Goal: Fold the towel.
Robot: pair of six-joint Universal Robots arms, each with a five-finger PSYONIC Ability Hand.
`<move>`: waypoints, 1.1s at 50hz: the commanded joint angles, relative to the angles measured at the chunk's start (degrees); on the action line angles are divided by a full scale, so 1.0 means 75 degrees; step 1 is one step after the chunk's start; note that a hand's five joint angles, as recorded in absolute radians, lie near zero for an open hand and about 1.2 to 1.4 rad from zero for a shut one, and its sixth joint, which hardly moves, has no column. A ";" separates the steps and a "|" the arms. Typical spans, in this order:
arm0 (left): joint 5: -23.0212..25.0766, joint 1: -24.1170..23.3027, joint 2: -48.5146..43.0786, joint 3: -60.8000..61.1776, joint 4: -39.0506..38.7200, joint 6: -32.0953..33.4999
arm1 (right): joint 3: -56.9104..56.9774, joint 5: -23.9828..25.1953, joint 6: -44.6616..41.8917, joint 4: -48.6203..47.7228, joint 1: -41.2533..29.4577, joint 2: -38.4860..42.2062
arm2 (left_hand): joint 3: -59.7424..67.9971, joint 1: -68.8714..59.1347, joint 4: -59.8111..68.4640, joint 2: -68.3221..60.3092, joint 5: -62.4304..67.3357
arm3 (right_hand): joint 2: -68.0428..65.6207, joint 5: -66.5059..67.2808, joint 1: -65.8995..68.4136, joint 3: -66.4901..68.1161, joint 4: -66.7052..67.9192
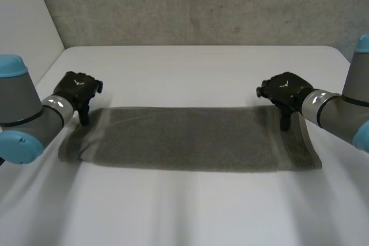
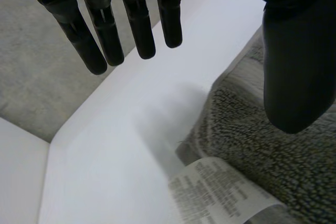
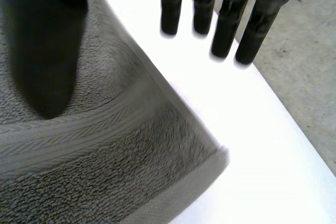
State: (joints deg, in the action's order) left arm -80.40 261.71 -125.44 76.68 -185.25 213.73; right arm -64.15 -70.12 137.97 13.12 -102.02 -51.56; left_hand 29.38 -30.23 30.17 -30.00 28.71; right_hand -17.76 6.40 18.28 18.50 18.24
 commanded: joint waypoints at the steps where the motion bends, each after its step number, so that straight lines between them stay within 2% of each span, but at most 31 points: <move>1: -0.0412 0.0003 0.0528 0.0042 -0.0131 -0.0091 | -0.0012 -0.0108 0.0715 -0.0295 -0.0002 -0.0470 | -0.0805 0.0919 -0.0911 0.0889 -0.2049 | 0.1035 -0.0854 -0.1104 -0.1134 -0.1099; 6: -0.0611 0.0003 0.0938 0.0298 -0.0471 -0.0091 | -0.0433 -0.0003 0.1068 -0.0378 0.0044 -0.1465 | -0.0828 0.0942 -0.0934 0.0911 -0.2072 | 0.1035 -0.0854 -0.1104 -0.1134 -0.1099; 14: -0.0460 0.0062 0.1817 0.1235 -0.0542 -0.0080 | -0.1639 -0.0002 0.1080 -0.0296 0.0127 -0.2662 | -0.0672 0.0786 -0.0778 0.0755 -0.1916 | 0.1035 -0.0854 -0.1104 -0.1134 -0.1099; 18: -0.0190 0.0097 0.2123 0.1788 -0.0542 -0.0080 | -0.2369 0.0033 0.1022 -0.0308 0.0127 -0.3074 | -0.0559 0.0673 -0.0665 0.0642 -0.1803 | 0.1035 -0.0854 -0.1104 -0.1134 -0.1099; 20: 0.0311 0.0132 0.2380 0.2359 -0.0542 -0.0068 | -0.3115 0.0079 0.0870 -0.0342 0.0185 -0.3389 | -0.0447 0.0561 -0.0553 0.0531 -0.1691 | 0.1035 -0.0854 -0.1104 -0.1134 -0.1099; 21: 0.0314 0.0132 0.2381 0.2362 -0.0542 -0.0068 | -0.3119 0.0080 0.0869 -0.0343 0.0185 -0.3390 | -0.0447 0.0561 -0.0553 0.0530 -0.1691 | 0.1035 -0.0854 -0.1104 -0.1134 -0.1099; 25: 0.0735 0.0214 0.2545 0.2993 -0.0542 -0.0068 | -0.4217 0.0255 0.0367 -0.0448 0.0664 -0.3718 | -0.0424 0.0538 -0.0530 0.0508 -0.1668 | 0.1035 -0.0854 -0.1104 -0.1134 -0.1099; 34: 0.0806 0.0378 0.2347 0.3218 -0.0589 -0.0080 | -0.5449 0.0935 0.0084 -0.1138 0.1344 -0.3648 | -0.0402 0.0516 -0.0508 0.0485 -0.1646 | 0.0061 0.0120 -0.0131 -0.0160 -0.0125; 43: 0.0759 0.0461 0.1854 0.3112 -0.0941 -0.0068 | -0.5580 0.0982 0.0026 -0.1808 0.1662 -0.2863 | -0.0402 0.0516 -0.0508 0.0485 -0.1646 | -0.0232 0.0413 0.0163 0.0133 0.0168; 48: 0.0748 0.0461 0.1795 0.3101 -0.1046 -0.0080 | -0.5463 0.0912 -0.0033 -0.1854 0.1673 -0.2582 | -0.0402 0.0516 -0.0508 0.0485 -0.1646 | -0.1375 0.1556 0.1305 0.1276 0.1311; 54: 0.0748 0.0461 0.1772 0.3101 -0.1058 -0.0080 | -0.5380 0.0900 -0.0068 -0.2042 0.1685 -0.2254 | -0.0402 0.0516 -0.0508 0.0485 -0.1646 | -0.1623 0.1804 0.1553 0.1524 0.1559; 55: 0.0748 0.0461 0.1760 0.3101 -0.1058 -0.0080 | -0.5357 0.0877 -0.0080 -0.2146 0.1685 -0.2161 | -0.0402 0.0516 -0.0508 0.0485 -0.1646 | -0.2422 0.2603 0.2353 0.2323 0.2358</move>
State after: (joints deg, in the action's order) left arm -74.81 265.17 -112.11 99.90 -193.13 213.13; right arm -105.06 -63.21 137.67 -1.30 -89.34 -70.23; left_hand 28.60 -29.06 29.70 -29.41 29.09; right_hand -28.01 18.73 28.24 28.21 28.16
